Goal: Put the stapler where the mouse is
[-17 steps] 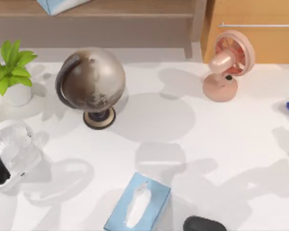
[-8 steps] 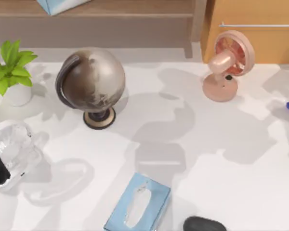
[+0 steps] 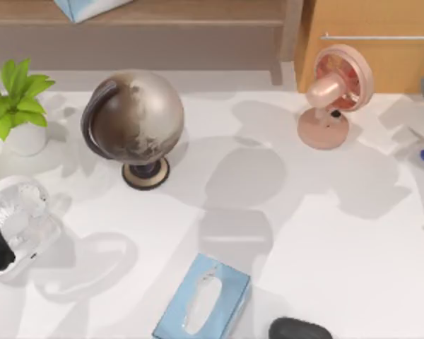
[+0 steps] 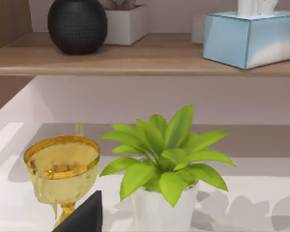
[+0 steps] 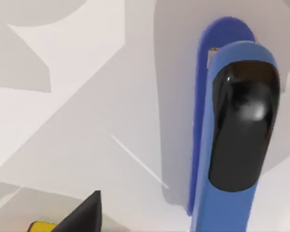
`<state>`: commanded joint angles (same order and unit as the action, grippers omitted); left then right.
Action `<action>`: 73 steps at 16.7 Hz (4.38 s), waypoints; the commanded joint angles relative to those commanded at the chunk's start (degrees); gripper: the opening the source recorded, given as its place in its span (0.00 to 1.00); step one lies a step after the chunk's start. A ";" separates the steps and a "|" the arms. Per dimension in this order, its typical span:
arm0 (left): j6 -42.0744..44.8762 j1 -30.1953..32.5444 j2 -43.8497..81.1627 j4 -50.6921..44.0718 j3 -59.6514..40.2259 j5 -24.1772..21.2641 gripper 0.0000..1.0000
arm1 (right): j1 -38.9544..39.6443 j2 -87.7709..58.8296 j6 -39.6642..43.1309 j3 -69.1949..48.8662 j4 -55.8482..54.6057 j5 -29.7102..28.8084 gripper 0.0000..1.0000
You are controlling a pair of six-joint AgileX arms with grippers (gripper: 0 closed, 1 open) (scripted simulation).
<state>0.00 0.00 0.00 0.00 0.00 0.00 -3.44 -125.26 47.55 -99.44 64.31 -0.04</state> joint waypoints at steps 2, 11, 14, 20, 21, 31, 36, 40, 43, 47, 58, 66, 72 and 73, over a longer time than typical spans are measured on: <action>0.00 0.00 0.00 0.00 0.00 0.00 1.00 | -0.30 0.14 -0.06 0.15 -0.11 -0.05 1.00; 0.00 0.00 0.00 0.00 0.00 0.00 1.00 | 0.07 -3.34 -0.11 6.31 -9.65 -0.03 1.00; 0.00 0.00 0.00 0.00 0.00 0.00 1.00 | 0.07 -3.34 -0.11 6.31 -9.65 -0.03 1.00; 0.00 0.00 0.00 0.00 0.00 0.00 1.00 | 0.07 -3.34 -0.11 6.31 -9.65 -0.03 0.55; 0.00 0.00 0.00 0.00 0.00 0.00 1.00 | 0.07 -3.34 -0.11 6.31 -9.65 -0.03 0.47; 0.00 0.00 0.00 0.00 0.00 0.00 1.00 | 0.07 -3.34 -0.11 6.31 -9.65 -0.03 0.00; 0.00 0.00 0.00 0.00 0.00 0.00 1.00 | -0.06 -3.24 -0.12 6.26 -9.64 -0.12 0.00; 0.00 0.00 0.00 0.00 0.00 0.00 1.00 | -0.08 -2.09 -0.06 4.24 -6.07 -0.10 0.00; 0.00 0.00 0.00 0.00 0.00 0.00 1.00 | -0.09 -1.03 -0.07 2.78 -3.95 -0.10 0.00; 0.00 0.00 0.00 0.00 0.00 0.00 1.00 | -0.05 -1.24 -0.16 2.90 -4.08 -0.10 0.00; 0.00 0.00 0.00 0.00 0.00 0.00 1.00 | 14.09 12.44 -33.26 0.87 -0.58 -1.12 0.00; 0.00 0.00 0.00 0.00 0.00 0.00 1.00 | 30.99 9.43 -67.96 7.83 0.06 -0.20 0.00; 0.00 0.00 0.00 0.00 0.00 0.00 1.00 | 38.48 6.68 -83.52 10.53 -3.42 -0.81 0.00; 0.00 0.00 0.00 0.00 0.00 0.00 1.00 | 38.82 6.60 -84.20 10.58 -3.67 -0.88 0.00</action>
<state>0.00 0.00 0.00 0.00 0.00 0.00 35.38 -118.67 -36.65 -88.85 60.64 -0.92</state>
